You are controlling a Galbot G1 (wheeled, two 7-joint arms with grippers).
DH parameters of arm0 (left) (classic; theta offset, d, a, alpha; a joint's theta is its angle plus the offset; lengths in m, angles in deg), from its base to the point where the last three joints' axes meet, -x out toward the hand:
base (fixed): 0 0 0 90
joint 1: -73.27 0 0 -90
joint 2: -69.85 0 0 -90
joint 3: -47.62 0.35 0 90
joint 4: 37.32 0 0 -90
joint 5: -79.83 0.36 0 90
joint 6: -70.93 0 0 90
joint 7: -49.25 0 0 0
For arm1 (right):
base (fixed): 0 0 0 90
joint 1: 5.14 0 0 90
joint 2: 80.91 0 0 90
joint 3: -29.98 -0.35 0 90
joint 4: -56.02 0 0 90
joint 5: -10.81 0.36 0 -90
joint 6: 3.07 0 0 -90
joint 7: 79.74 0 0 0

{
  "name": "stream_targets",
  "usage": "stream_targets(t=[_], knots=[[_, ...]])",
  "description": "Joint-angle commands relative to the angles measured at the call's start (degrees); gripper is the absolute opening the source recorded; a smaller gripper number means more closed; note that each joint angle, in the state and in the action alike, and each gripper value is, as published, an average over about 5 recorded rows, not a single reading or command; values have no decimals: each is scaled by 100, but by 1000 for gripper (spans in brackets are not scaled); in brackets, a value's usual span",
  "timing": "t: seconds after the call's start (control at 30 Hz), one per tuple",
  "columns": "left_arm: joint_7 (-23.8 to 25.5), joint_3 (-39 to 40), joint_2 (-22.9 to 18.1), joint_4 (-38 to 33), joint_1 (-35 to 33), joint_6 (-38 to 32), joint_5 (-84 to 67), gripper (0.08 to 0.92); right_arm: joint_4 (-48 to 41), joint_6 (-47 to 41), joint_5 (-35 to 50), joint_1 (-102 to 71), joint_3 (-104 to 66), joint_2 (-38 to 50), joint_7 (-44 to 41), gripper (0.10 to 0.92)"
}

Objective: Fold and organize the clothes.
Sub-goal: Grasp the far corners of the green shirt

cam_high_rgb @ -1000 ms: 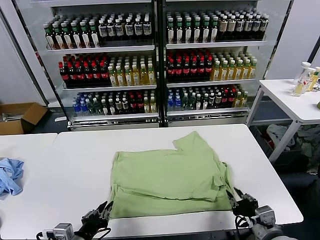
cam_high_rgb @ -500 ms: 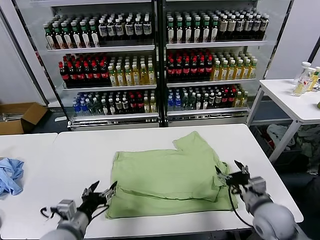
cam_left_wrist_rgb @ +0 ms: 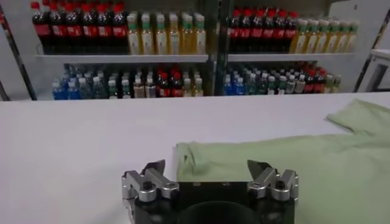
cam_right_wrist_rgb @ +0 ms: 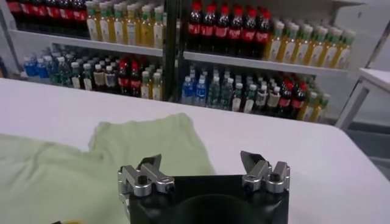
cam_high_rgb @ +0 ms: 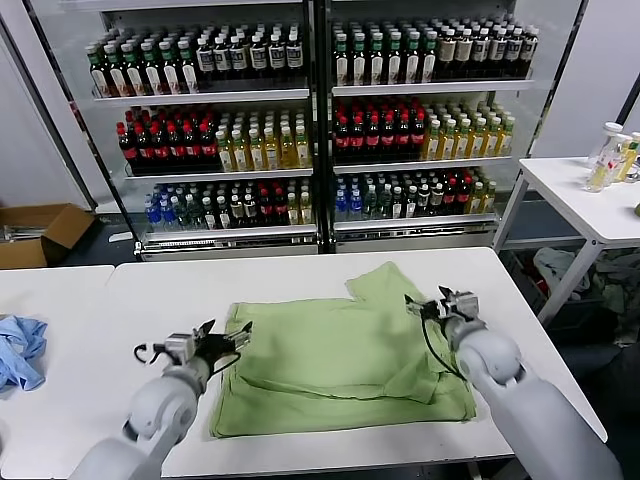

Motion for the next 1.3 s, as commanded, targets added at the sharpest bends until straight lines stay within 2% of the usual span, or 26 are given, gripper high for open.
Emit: stream_targets(t=[0.03, 0.27, 0.6, 0.73, 1.3], knots=[[15, 633, -117, 1610, 1537, 116, 40, 823, -1558, -17, 196, 1302, 639, -584, -24, 823], [32, 652, -75, 1676, 1530, 260, -223, 823, -2335, -52, 166, 1540, 713, -908, -51, 823], [37, 638, -16, 1564, 1431, 347, -547, 814, -2832, -91, 172, 1655, 749, -1184, -150, 807], [67, 641, 4, 1537, 1392, 425, -714, 732, -2866, -173, 200, 1647, 762, -1193, -222, 714], [295, 465, 18, 1397, 1174, 317, -1401, 238, -2466, -62, 208, 1448, 736, -1077, -406, 221]])
